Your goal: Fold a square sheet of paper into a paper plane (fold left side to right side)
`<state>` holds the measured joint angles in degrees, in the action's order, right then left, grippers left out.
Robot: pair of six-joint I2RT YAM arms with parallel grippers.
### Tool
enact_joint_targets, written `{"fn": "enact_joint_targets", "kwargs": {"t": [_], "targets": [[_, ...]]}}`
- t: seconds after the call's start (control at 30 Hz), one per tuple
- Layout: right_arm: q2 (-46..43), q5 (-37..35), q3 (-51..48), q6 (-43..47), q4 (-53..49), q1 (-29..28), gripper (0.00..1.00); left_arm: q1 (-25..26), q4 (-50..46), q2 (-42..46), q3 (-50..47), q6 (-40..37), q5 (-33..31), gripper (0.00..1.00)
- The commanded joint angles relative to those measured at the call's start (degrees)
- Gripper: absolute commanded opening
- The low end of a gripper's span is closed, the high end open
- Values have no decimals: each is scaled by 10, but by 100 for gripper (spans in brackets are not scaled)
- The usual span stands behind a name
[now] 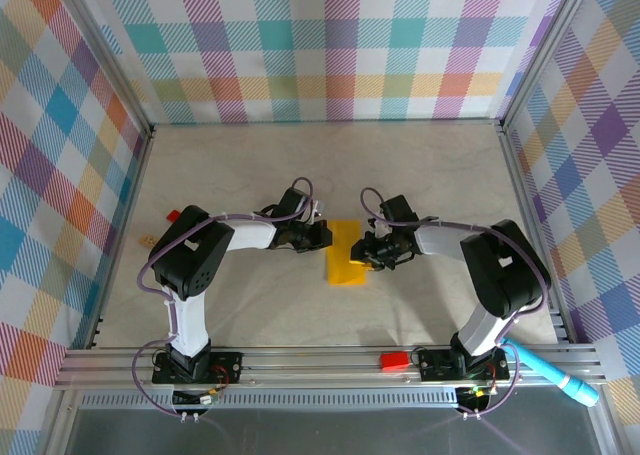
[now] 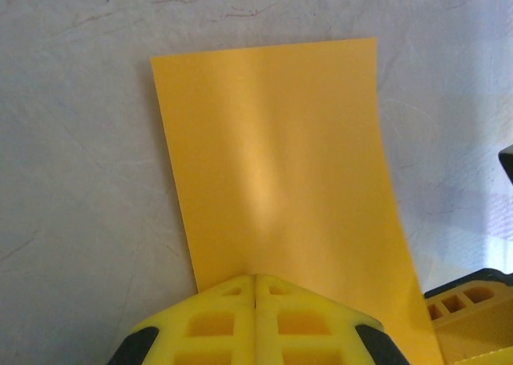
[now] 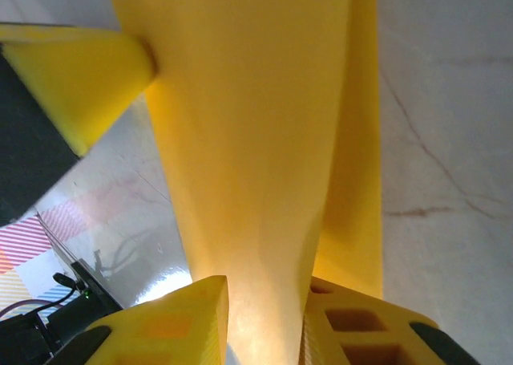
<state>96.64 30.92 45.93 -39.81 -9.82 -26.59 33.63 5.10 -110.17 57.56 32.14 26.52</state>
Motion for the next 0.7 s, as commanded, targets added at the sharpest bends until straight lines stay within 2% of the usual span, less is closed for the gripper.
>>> {"fn": "enact_joint_targets", "kwargs": {"t": [0.0,0.3,0.67], "targets": [[17,8,18,14,4,7,27,10,-34,1,-17,1,4,0],[41,19,36,27,7,29,27,10,-33,6,-21,3,2,0],[60,33,39,37,9,38,16,10,-22,13,-28,8,-2,0]]}}
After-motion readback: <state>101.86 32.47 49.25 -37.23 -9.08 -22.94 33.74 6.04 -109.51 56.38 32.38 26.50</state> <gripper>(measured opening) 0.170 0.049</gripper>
